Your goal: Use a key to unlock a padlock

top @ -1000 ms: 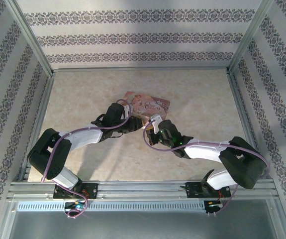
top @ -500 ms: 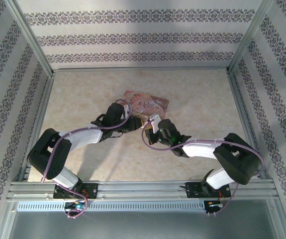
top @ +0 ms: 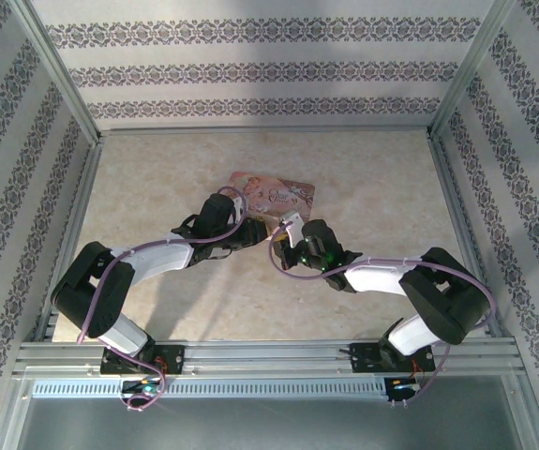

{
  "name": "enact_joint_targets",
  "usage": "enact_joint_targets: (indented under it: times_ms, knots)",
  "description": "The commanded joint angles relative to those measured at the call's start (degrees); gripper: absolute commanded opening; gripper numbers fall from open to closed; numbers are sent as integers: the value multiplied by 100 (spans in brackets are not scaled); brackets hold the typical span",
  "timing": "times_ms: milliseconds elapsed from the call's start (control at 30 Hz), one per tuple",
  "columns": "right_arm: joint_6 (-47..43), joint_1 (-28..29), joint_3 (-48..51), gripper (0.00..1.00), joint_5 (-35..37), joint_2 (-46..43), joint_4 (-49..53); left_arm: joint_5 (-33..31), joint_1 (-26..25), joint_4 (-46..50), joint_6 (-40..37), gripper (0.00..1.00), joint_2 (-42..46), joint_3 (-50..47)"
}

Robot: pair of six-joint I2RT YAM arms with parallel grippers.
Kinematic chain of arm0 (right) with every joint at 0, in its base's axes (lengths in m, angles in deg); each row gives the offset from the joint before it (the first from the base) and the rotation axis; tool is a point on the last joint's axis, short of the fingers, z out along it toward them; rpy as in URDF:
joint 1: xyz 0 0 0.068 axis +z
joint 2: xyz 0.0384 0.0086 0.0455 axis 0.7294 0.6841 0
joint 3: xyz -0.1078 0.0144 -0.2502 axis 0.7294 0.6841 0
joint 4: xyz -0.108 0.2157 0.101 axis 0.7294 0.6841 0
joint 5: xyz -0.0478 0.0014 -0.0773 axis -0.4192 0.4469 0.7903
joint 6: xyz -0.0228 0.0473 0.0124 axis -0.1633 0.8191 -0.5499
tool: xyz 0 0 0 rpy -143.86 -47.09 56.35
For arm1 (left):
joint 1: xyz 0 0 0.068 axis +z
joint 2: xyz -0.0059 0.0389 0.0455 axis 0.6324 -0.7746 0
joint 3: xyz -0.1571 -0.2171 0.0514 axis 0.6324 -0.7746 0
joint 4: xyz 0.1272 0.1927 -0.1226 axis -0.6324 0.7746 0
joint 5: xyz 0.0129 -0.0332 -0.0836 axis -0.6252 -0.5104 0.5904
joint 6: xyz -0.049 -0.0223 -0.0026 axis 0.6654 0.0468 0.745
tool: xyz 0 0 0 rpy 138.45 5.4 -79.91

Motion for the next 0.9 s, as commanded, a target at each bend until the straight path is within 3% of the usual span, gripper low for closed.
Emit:
enact_joint_targets:
  times_ms: [0,500,867]
  knots:
    - [78,-40,-405,0,-423,-34,-767,565,-207,-181,17,24,169,156]
    - [92,-87,-1006,0,-667,50,-894,600,-260,-264,91,24,126,187]
    - [124,-85,-749,0,-452,70,-881,586,-269,-559,208,25,-92,86]
